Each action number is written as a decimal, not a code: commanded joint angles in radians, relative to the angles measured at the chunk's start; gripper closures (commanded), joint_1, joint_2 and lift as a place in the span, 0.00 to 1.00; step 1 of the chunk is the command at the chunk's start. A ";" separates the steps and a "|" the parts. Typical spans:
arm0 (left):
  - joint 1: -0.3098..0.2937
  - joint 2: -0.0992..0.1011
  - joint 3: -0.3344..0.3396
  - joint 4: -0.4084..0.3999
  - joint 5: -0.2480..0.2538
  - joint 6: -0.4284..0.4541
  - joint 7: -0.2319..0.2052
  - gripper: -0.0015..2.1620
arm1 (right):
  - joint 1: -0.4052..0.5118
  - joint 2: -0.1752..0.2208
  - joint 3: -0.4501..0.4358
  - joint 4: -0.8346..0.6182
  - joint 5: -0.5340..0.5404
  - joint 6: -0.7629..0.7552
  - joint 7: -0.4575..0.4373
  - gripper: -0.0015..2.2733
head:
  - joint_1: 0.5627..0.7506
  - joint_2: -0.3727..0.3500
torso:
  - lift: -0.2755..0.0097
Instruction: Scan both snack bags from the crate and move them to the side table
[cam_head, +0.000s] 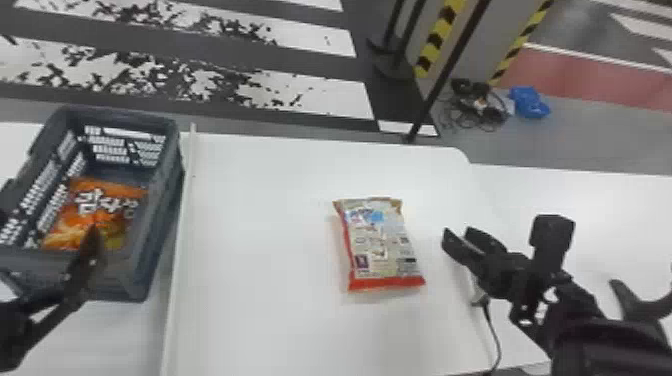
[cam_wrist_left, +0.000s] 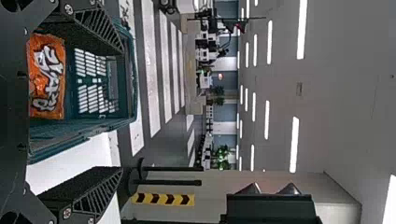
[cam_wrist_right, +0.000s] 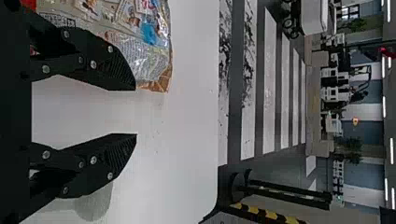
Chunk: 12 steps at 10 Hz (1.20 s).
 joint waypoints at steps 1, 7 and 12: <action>0.001 -0.005 0.001 0.003 0.000 -0.001 -0.002 0.06 | -0.002 0.000 -0.022 0.004 0.020 0.040 0.002 0.07 | 0.70 0.13 | 0.70; -0.017 -0.008 -0.015 0.028 -0.002 -0.001 -0.011 0.06 | -0.041 -0.075 -0.034 0.070 0.156 0.236 0.077 0.06 | 0.70 0.03 | 0.70; -0.017 -0.007 -0.021 0.031 -0.002 -0.001 -0.012 0.06 | -0.168 -0.150 0.031 0.268 0.176 0.270 0.092 0.10 | 0.70 0.03 | 0.70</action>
